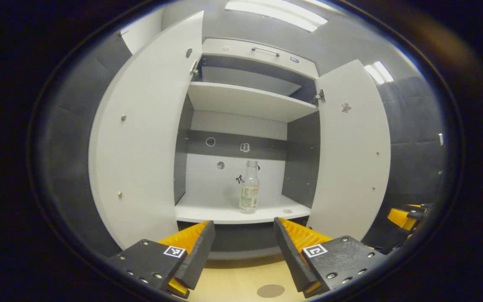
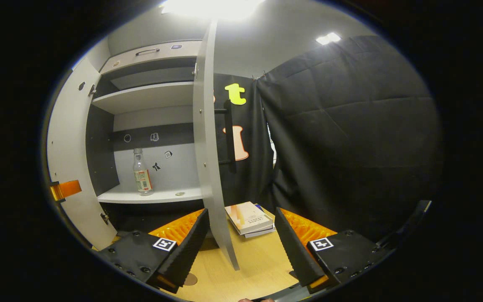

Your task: Grasp the bottle in the cabinet with the left hand and place it on the coaster, then close the right door with the right hand and the left door with the left hand.

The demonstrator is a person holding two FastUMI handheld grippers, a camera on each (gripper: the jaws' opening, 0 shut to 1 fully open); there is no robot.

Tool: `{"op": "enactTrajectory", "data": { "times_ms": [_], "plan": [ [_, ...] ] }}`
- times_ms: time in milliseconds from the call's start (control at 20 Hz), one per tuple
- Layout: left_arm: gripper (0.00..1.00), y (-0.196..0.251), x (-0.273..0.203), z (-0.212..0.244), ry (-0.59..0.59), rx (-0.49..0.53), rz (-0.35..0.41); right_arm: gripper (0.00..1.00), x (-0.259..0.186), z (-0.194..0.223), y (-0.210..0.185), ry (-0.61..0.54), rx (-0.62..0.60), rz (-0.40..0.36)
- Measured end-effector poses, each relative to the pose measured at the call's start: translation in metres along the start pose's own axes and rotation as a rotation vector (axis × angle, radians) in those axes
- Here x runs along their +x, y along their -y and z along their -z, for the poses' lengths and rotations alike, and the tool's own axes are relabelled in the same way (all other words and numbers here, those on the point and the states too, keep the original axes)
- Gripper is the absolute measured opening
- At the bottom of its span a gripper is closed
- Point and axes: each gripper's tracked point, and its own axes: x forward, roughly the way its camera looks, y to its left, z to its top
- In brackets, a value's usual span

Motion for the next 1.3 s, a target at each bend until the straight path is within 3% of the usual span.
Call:
{"op": "enactTrajectory", "data": {
  "times_ms": [150, 200, 250, 600, 650, 1100, 1150, 1200, 1300],
  "plan": [
    [0.9, -0.002, 0.053, -0.009, -0.001, 0.009, 0.005, 0.97, 0.011, 0.002, 0.016, -0.014, -0.017, -0.006],
    [0.86, -0.001, 0.069, -0.014, 0.005, 0.025, 0.007, 0.99, 0.014, 0.005, 0.023, -0.025, -0.017, -0.004],
    [0.9, 0.0, 0.086, -0.019, 0.012, 0.046, 0.008, 0.99, 0.02, 0.009, 0.034, -0.034, -0.014, 0.008],
    [0.9, 0.021, 0.184, -0.045, 0.046, 0.159, 0.021, 0.99, 0.089, -0.001, 0.084, -0.028, 0.031, 0.111],
    [0.86, 0.023, 0.196, -0.048, 0.051, 0.171, 0.021, 0.99, 0.097, -0.004, 0.088, -0.023, 0.026, 0.113],
    [0.86, 0.021, 0.29, -0.047, 0.054, 0.2, 0.01, 0.96, 0.142, -0.011, 0.123, -0.032, 0.026, 0.176],
    [0.9, 0.019, 0.298, -0.046, 0.052, 0.204, 0.007, 0.96, 0.146, -0.011, 0.127, -0.042, 0.043, 0.184],
    [0.85, 0.018, 0.304, -0.043, 0.042, 0.197, 0.005, 0.99, 0.15, -0.011, 0.131, -0.046, 0.059, 0.193],
    [0.85, 0.013, 0.313, -0.036, 0.026, 0.164, 0.004, 0.99, 0.151, -0.011, 0.14, -0.043, 0.07, 0.212]
  ]
}}
